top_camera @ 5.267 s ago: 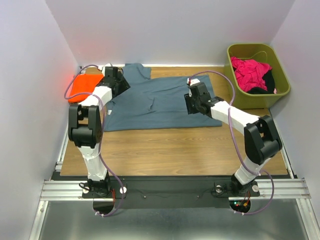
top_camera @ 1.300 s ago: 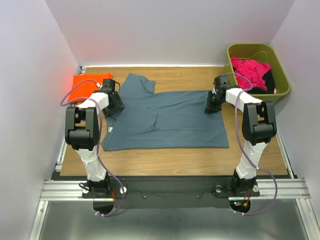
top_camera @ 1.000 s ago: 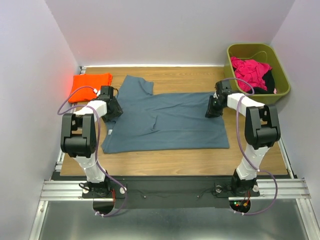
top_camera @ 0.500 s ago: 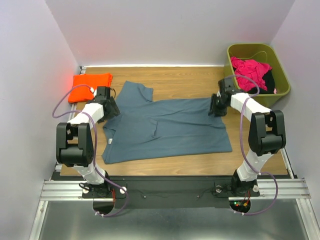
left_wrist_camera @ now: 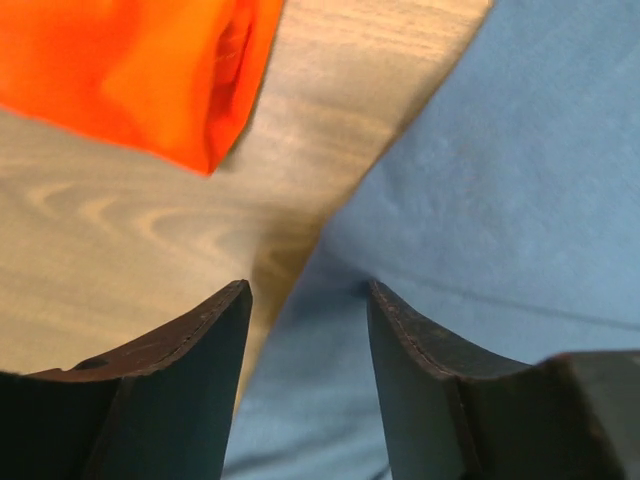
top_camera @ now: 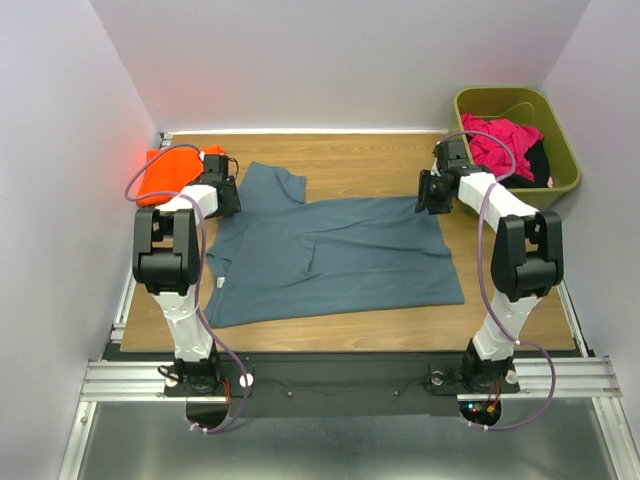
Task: Fold and stack the t-shirts
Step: Fold the tshirt
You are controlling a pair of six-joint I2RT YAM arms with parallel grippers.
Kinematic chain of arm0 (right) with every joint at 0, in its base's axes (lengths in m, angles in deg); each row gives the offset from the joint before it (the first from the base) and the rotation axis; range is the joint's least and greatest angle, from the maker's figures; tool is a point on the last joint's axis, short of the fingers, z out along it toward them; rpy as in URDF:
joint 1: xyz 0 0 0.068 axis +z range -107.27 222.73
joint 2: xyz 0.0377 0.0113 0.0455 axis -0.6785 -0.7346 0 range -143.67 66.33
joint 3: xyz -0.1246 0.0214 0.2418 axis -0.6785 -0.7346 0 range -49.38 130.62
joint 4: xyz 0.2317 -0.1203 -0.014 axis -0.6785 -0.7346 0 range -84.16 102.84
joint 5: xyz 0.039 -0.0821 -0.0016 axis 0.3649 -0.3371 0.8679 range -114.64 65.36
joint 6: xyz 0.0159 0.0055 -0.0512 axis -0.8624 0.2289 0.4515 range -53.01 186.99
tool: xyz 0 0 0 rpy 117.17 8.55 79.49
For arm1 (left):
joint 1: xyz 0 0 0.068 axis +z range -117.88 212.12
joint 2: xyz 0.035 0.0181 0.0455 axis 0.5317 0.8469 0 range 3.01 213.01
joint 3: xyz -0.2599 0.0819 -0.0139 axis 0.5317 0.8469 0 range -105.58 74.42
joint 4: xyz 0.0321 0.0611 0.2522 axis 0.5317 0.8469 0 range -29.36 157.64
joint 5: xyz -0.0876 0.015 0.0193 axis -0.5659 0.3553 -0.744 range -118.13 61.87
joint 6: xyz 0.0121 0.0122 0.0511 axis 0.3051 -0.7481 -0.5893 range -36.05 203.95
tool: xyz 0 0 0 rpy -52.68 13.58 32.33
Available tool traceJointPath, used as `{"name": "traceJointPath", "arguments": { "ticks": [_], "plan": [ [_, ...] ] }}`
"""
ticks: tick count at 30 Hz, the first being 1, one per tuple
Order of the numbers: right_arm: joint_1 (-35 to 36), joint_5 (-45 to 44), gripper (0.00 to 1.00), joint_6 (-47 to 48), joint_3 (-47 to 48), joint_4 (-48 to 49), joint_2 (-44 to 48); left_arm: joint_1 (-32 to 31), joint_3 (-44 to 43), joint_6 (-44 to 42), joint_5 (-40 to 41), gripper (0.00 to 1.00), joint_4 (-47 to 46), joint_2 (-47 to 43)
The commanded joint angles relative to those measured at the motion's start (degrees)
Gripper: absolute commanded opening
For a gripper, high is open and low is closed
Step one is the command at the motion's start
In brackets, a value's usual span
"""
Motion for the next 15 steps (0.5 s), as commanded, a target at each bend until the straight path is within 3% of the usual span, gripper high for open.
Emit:
{"name": "traceJointPath", "arguments": {
  "ticks": [1,15],
  "plan": [
    [-0.1,-1.0,0.48,1.6,2.8,0.6,-0.4,0.0,-4.0,-2.2,-0.3,0.60,-2.8,0.6],
    [-0.2,-2.9,0.48,2.4,5.3,0.6,-1.9,0.0,-6.8,-3.5,-2.6,0.60,-1.5,6.4]
  ]
}}
